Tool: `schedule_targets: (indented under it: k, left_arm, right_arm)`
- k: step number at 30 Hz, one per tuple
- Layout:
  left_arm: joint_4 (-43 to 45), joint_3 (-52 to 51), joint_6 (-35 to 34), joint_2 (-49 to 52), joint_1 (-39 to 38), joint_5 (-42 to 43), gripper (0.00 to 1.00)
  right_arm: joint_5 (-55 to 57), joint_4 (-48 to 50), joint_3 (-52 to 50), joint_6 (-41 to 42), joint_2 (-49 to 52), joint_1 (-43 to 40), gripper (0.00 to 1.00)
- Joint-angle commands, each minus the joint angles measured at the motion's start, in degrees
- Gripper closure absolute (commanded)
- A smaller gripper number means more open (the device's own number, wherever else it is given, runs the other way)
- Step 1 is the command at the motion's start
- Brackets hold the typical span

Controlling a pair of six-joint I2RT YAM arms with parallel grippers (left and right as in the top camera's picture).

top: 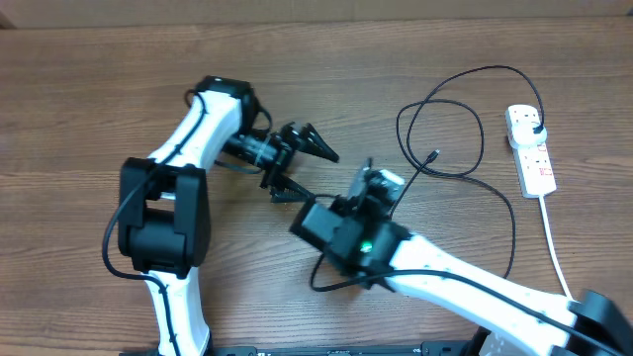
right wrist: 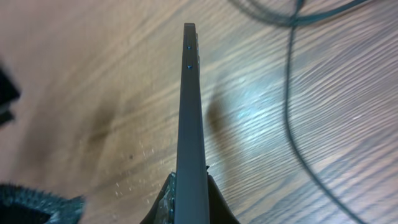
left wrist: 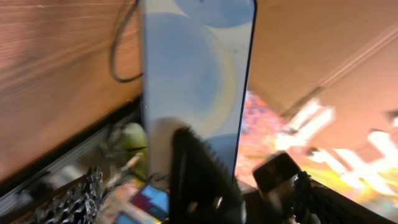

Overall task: Plug charger to phone and switch on socket
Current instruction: 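Grasp the phone's edge with the right gripper, release left gripper, then carry the phone right with the right gripper, retract left arm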

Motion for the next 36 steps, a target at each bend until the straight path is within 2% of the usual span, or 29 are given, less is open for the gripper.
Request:
schedule_targets:
  k: [1, 3, 7, 11, 15, 17, 21, 26, 31, 34, 36]
  left_arm:
    - [-4.66, 2.19, 11.23, -0.22, 3.89, 8.02, 0.0]
    - [-8.44, 3.39, 16.35, -0.35, 6.12, 8.07, 0.0]
    - [-8.44, 3.61, 16.24, -4.44, 9.7, 6.38, 0.0]
    - [-8.44, 3.61, 14.91, -13.84, 12.83, 6.54, 0.0]
    - [-8.41, 3.61, 14.95, -25.07, 15.21, 4.83, 0.0]
    - [-8.39, 3.61, 14.95, -30.77, 16.02, 0.98, 0.0]
    - [-8.37, 3.61, 14.95, -42.05, 16.5, -13.11, 0.0]
    - [-7.41, 3.13, 14.97, -54.34, 16.5, -29.05, 0.01]
    - [-0.44, -3.02, 13.51, -62.27, 16.5, -31.41, 0.0]
    - [6.27, -10.82, 7.17, -65.37, 16.5, -31.41, 0.01]
    - [11.28, -17.22, 2.67, -66.14, 16.5, -31.36, 0.0]
  right_arm:
    - [2.51, -2.01, 1.51, 0.02, -9.62, -2.45, 0.96]
    - [2.51, -3.65, 1.51, 0.02, -13.99, -3.58, 0.96]
    - [2.56, -5.86, 1.51, 0.0, -22.58, -5.05, 0.96]
    - [2.56, -7.06, 1.44, 0.02, -29.4, -5.53, 0.96]
    - [2.6, -7.45, 1.16, 1.33, -32.13, -5.53, 0.96]
    - [2.45, -7.56, 0.76, 5.77, -32.15, -5.53, 0.96]
    - [1.29, -7.3, -0.76, 15.82, -30.53, -5.53, 0.96]
    - [-3.15, -1.11, -3.3, 18.03, -25.64, -5.53, 0.96]
    - [-7.13, 4.17, -3.39, 17.99, -20.57, -5.53, 0.96]
    - [-8.92, 7.1, -3.39, 17.2, -18.58, -5.53, 0.96]
    - [-9.97, 10.03, -3.39, 13.49, -18.03, -5.53, 0.96]
